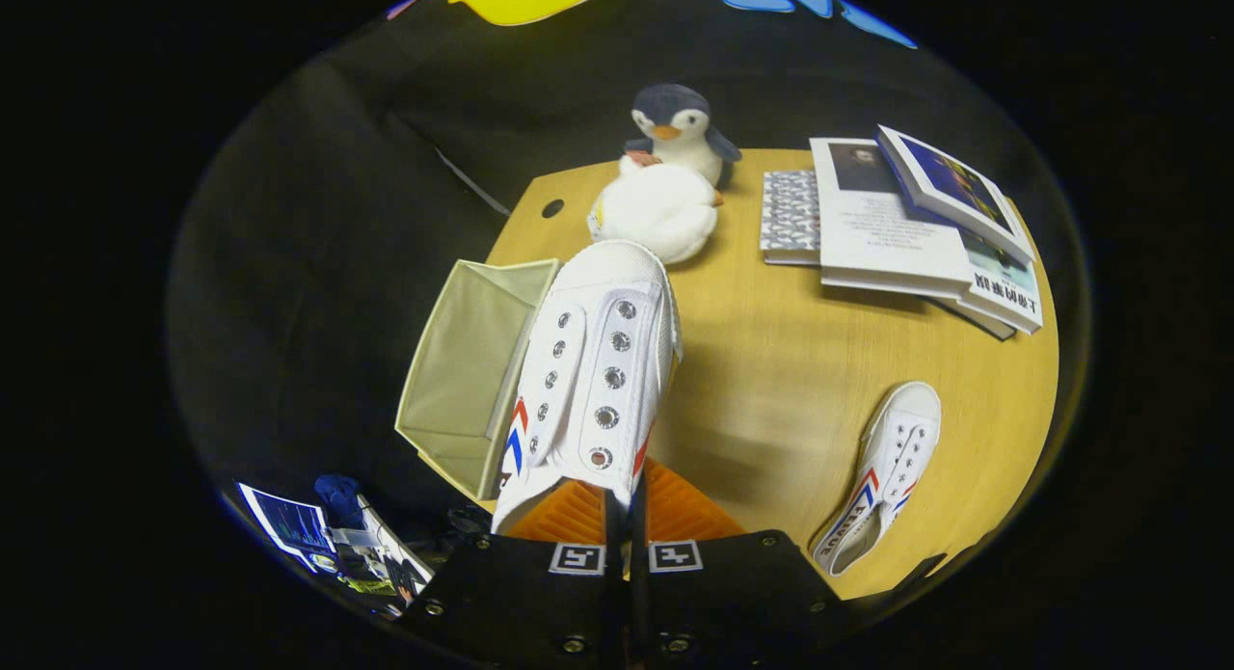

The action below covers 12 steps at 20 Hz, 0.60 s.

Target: Open the storage box then place both shoes into the box .Put the left shoe in first, then the right shoe, with the right side of both shoes facing outward in a uniform manner.

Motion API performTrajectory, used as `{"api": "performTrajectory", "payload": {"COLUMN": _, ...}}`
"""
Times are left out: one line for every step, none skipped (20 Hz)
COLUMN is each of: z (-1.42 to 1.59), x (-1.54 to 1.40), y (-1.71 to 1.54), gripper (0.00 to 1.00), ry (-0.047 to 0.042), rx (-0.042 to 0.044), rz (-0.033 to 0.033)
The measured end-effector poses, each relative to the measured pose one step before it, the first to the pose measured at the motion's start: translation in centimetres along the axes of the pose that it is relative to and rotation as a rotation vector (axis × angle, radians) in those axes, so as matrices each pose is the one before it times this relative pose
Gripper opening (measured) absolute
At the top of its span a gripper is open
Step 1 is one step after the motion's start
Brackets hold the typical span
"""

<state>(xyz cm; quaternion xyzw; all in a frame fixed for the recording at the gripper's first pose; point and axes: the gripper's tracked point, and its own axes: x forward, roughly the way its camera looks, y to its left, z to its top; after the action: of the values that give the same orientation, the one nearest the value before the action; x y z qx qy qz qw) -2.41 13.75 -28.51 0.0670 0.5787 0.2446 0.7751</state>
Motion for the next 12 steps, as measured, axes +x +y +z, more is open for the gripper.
{"api": "performTrajectory", "payload": {"z": 0.821, "x": -0.15, "y": 1.629, "gripper": 0.02, "ry": -0.00619, "rx": -0.02129, "rz": 0.02359}}
{"api": "performTrajectory", "payload": {"z": 0.849, "x": 0.02, "y": 1.714, "gripper": 0.02, "ry": -0.00433, "rx": -0.01675, "rz": 0.02529}}
{"api": "performTrajectory", "payload": {"z": 0.698, "x": 0.19, "y": 1.754, "gripper": 0.02, "ry": -0.00004, "rx": -0.02441, "rz": 0.02367}}
{"api": "performTrajectory", "payload": {"z": 0.86, "x": 0.362, "y": 1.633, "gripper": 0.02, "ry": 0.00048, "rx": -0.02907, "rz": 0.02051}}
{"api": "performTrajectory", "payload": {"z": 0.758, "x": 0.505, "y": 1.604, "gripper": 0.02, "ry": 0.0051, "rx": -0.02394, "rz": 0.01688}}
{"api": "performTrajectory", "payload": {"z": 0.626, "x": 0.843, "y": 1.384, "gripper": 0.02, "ry": 0.00873, "rx": -0.01991, "rz": 0.01208}}
{"api": "performTrajectory", "payload": {"z": 0.562, "x": 1.033, "y": 1.24, "gripper": 0.02, "ry": 0.01125, "rx": -0.01598, "rz": 0.01232}}
{"api": "performTrajectory", "payload": {"z": 0.506, "x": 1.201, "y": 1.022, "gripper": 0.02, "ry": 0.01426, "rx": -0.01222, "rz": 0.0107}}
{"api": "performTrajectory", "payload": {"z": 0.188, "x": 1.444, "y": 0.825, "gripper": 0.02, "ry": 0.02062, "rx": -0.00891, "rz": 0.01043}}
{"api": "performTrajectory", "payload": {"z": 0.054, "x": 1.444, "y": 0.616, "gripper": 0.02, "ry": 0.02333, "rx": 0.00627, "rz": 0.0062}}
{"api": "performTrajectory", "payload": {"z": 0.0, "x": 1.493, "y": 0.438, "gripper": 0.02, "ry": 0.02406, "rx": -0.0016, "rz": 0.00405}}
{"api": "performTrajectory", "payload": {"z": -0.15, "x": 1.594, "y": 0.025, "gripper": 0.02, "ry": 0.02312, "rx": 0.00148, "rz": -0.00134}}
